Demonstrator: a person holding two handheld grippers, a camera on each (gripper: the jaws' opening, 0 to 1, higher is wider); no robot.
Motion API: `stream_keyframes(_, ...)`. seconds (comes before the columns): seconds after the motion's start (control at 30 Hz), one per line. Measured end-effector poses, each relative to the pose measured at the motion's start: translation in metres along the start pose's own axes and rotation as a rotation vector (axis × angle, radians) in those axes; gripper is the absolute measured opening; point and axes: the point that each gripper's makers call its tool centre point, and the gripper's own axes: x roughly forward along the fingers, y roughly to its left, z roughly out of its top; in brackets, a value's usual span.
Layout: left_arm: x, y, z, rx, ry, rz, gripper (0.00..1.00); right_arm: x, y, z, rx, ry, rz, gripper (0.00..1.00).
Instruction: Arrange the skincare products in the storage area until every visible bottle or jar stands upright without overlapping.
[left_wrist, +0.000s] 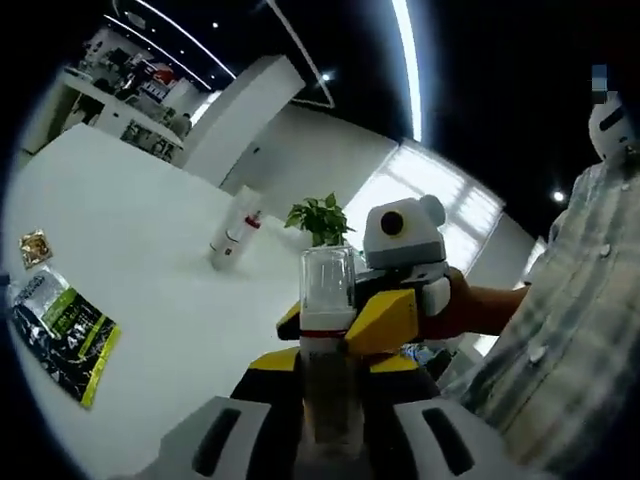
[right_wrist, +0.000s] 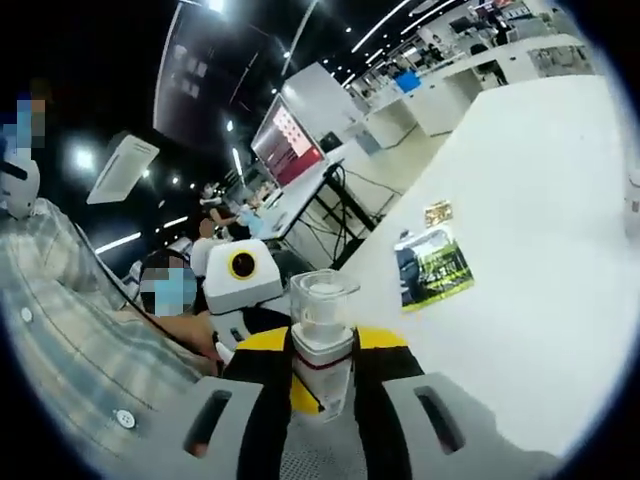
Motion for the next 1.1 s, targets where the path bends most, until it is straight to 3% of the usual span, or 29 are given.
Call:
stream_keyframes(0.1, 0.003, 0.002, -0.001, -0.023, 0.018, 0.045, 0.24, -0.001, 0.0, 0.001, -0.024, 0.004, -0.011, 0.2)
stream_keyframes(0.17, -0.001, 0.011, -0.004, 0.007, 0.051, 0.105, 0.31, -0.007, -0.003, 0.012, -0.013, -0.044, -0.011, 0.2)
stream_keyframes(0.2, -0.005, 0.017, -0.004, 0.058, 0.06, 0.148, 0.39, -0.012, -0.006, 0.02, -0.007, -0.081, -0.017, 0.2)
stream_keyframes(0.27, -0.013, 0.032, -0.007, 0.157, 0.103, 0.239, 0.44, -0.022, -0.017, 0.03, -0.006, -0.113, -0.051, 0.2)
stream_keyframes(0.33, -0.019, 0.042, -0.009, 0.219, 0.131, 0.304, 0.54, -0.029, -0.027, 0.035, -0.008, -0.116, -0.08, 0.2)
stream_keyframes(0.4, -0.027, 0.058, -0.015, 0.305, 0.194, 0.398, 0.62, -0.037, -0.038, 0.039, -0.007, -0.111, -0.104, 0.21)
stream_keyframes(0.5, -0.032, 0.067, -0.014, 0.408, 0.223, 0.448, 0.69, -0.05, -0.055, 0.043, -0.012, -0.114, -0.156, 0.21)
stream_keyframes(0.53, -0.033, 0.07, -0.008, 0.479, 0.218, 0.472, 0.7, -0.052, -0.059, 0.045, -0.012, -0.116, -0.169, 0.21)
stream_keyframes(0.6, -0.035, 0.072, -0.003, 0.541, 0.193, 0.493, 0.7, -0.059, -0.07, 0.048, 0.003, -0.127, -0.201, 0.21)
stream_keyframes(0.63, -0.034, 0.074, 0.002, 0.532, 0.13, 0.506, 0.7, -0.063, -0.076, 0.049, 0.018, -0.139, -0.219, 0.21)
stream_keyframes(0.67, -0.035, 0.079, -0.004, 0.487, 0.172, 0.533, 0.69, -0.064, -0.08, 0.05, 0.036, -0.148, -0.232, 0.21)
stream_keyframes(0.7, -0.033, 0.079, -0.003, 0.472, 0.174, 0.535, 0.69, -0.065, -0.081, 0.05, 0.044, -0.15, -0.236, 0.21)
stream_keyframes(0.73, -0.032, 0.076, 0.0, 0.482, 0.145, 0.528, 0.69, -0.066, -0.085, 0.05, 0.066, -0.156, -0.244, 0.21)
stream_keyframes(0.8, -0.035, 0.076, 0.002, 0.527, 0.141, 0.538, 0.69, -0.067, -0.09, 0.049, 0.084, -0.166, -0.254, 0.21)
stream_keyframes(0.9, -0.033, 0.079, -0.005, 0.522, 0.175, 0.539, 0.7, -0.062, -0.099, 0.046, 0.117, -0.166, -0.253, 0.21)
stream_keyframes(1.0, -0.033, 0.086, -0.018, 0.528, 0.246, 0.554, 0.69, -0.05, -0.102, 0.045, 0.113, -0.164, -0.242, 0.21)
stream_keyframes(1.1, -0.035, 0.087, -0.016, 0.52, 0.238, 0.563, 0.69, -0.04, -0.102, 0.041, 0.084, -0.151, -0.217, 0.21)
